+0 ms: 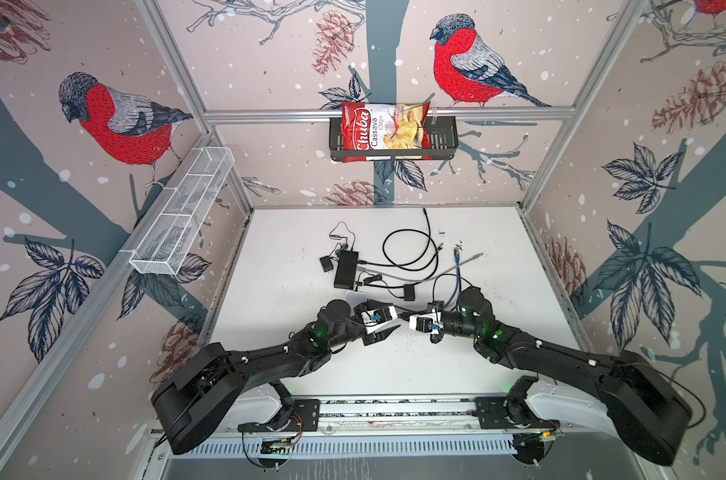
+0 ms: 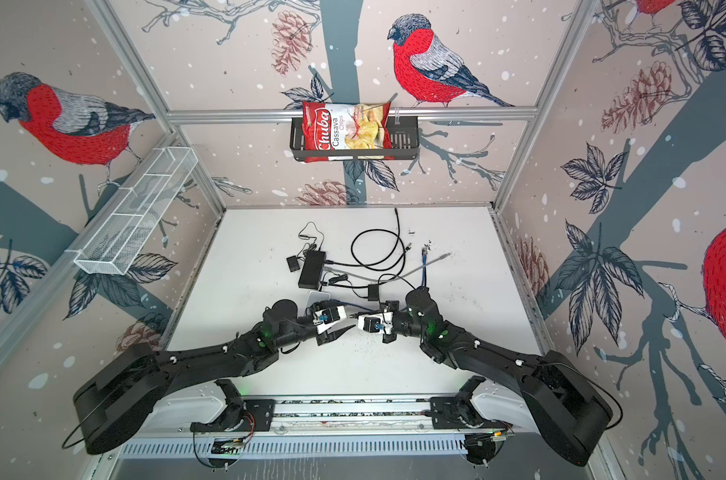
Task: Insert the plug into the switch port
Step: 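Pass the black plug to the right gripper while the left gripper releases it, then push the black plug into the router port with the right gripper while the left steadies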
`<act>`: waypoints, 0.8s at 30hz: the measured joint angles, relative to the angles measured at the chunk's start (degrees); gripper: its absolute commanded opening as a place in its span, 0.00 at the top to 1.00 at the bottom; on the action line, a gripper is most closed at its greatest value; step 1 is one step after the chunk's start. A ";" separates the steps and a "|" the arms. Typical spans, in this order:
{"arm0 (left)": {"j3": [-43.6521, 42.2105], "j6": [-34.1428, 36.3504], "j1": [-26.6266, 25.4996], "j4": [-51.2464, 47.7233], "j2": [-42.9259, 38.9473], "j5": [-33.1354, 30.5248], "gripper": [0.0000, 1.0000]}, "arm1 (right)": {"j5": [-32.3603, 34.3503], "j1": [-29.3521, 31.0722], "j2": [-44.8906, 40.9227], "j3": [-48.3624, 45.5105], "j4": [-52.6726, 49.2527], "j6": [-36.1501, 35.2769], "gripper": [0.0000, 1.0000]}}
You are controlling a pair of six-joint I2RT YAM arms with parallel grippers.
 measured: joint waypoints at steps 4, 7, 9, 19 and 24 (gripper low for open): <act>-0.83 -8.41 2.10 -0.24 -3.93 -5.64 0.03 | 1.95 0.02 2.80 1.92 -0.35 4.57 0.96; 0.17 -15.87 3.37 -3.61 -6.21 -11.45 0.03 | 3.76 0.37 5.44 3.78 -0.81 8.48 0.97; 1.57 -20.09 4.26 -7.23 -6.84 -14.58 0.02 | 5.31 1.14 8.02 5.16 -1.51 10.86 0.96; 4.85 -37.73 6.29 -25.83 -4.02 -28.15 0.03 | 11.80 5.33 17.92 7.69 -3.15 18.47 0.97; 3.08 -43.15 7.87 -29.53 -5.49 -31.06 0.03 | 13.60 7.17 21.75 9.25 -3.08 19.76 0.97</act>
